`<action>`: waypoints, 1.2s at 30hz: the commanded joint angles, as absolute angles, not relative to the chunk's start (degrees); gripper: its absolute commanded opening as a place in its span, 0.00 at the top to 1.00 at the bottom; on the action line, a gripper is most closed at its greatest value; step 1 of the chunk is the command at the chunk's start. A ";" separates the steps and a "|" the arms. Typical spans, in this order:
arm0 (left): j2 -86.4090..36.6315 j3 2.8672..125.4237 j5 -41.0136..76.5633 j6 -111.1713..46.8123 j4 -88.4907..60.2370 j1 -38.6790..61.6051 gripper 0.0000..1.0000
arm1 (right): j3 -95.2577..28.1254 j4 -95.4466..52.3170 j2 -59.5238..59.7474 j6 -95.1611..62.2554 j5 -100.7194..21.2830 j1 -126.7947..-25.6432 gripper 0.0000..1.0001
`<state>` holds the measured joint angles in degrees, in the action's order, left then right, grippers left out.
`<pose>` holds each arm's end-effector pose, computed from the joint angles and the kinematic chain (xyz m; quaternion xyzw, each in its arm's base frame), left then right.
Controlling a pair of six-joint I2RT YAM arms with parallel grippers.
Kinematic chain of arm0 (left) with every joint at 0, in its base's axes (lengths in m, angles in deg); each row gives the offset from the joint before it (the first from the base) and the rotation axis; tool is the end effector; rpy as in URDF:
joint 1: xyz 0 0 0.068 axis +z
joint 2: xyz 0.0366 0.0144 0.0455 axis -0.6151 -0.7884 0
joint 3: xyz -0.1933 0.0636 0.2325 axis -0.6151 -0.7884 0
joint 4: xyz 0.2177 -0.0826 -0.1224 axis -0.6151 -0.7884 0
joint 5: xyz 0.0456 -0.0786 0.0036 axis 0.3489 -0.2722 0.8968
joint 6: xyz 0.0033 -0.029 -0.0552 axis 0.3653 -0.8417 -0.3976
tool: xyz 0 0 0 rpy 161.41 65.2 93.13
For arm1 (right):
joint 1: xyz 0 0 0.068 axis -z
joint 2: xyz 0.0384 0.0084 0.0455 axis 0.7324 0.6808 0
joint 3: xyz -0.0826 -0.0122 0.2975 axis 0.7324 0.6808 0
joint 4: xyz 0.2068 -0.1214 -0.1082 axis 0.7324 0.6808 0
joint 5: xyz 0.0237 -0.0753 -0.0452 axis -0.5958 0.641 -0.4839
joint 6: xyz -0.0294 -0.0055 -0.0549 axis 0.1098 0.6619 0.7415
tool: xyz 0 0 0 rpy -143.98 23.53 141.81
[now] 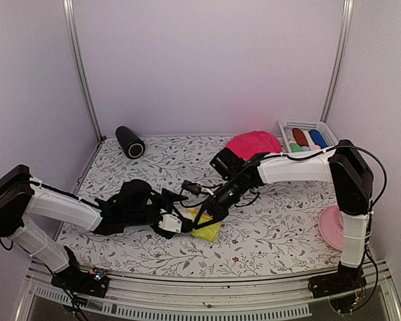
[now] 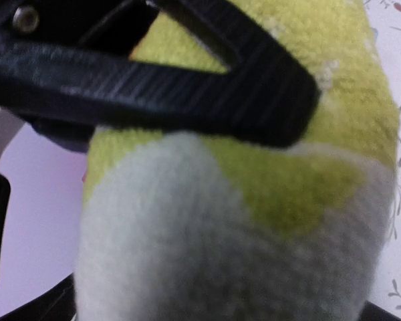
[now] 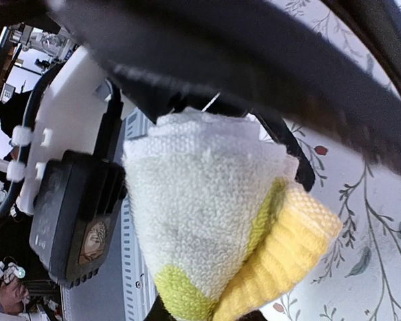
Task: Roll the towels
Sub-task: Pass from the left arm to the right, then place the towel in the bin.
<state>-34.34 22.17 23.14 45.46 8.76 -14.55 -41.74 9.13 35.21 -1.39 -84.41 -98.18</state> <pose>0.1748 -0.2318 0.1869 0.7496 0.4305 0.0376 0.5014 0.2466 0.3653 0.2100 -0.5199 0.7096 0.4744 0.0336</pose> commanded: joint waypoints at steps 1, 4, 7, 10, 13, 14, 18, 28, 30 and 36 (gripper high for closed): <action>-32.73 24.63 20.81 39.85 3.83 -9.34 0.03 | -38.82 4.49 27.69 -4.80 -84.54 -92.46 0.97; -31.58 24.74 19.94 37.17 2.42 -5.97 0.03 | -36.78 3.10 24.09 -6.68 -81.86 -88.31 0.97; -31.39 25.73 20.54 32.99 0.16 -3.40 0.03 | -35.17 2.55 20.26 -8.85 -76.89 -81.91 0.97; -32.62 27.33 21.93 29.45 -3.17 -1.72 0.03 | -33.96 2.18 16.72 -11.33 -69.91 -75.49 0.97; -34.87 28.23 22.90 27.92 -5.08 -0.29 0.03 | -33.72 1.73 14.74 -13.05 -64.70 -66.90 0.97; -35.63 28.39 23.29 27.61 -5.07 0.02 0.03 | -34.00 1.59 14.67 -13.34 -64.18 -64.06 0.97; -38.13 30.32 22.81 26.02 -7.80 0.48 0.03 | -36.79 1.07 16.46 -14.60 -63.05 -55.17 0.97; -38.07 32.71 18.98 23.48 -12.47 0.43 0.03 | -46.69 3.09 27.88 -13.57 -66.40 -43.24 0.97; -38.24 32.75 18.88 23.35 -12.54 0.43 0.03 | -48.15 4.18 29.74 -12.68 -66.36 -42.06 0.97; -39.87 33.55 18.78 22.99 -13.34 0.44 0.03 | -50.43 5.59 33.12 -11.45 -66.71 -39.07 0.97</action>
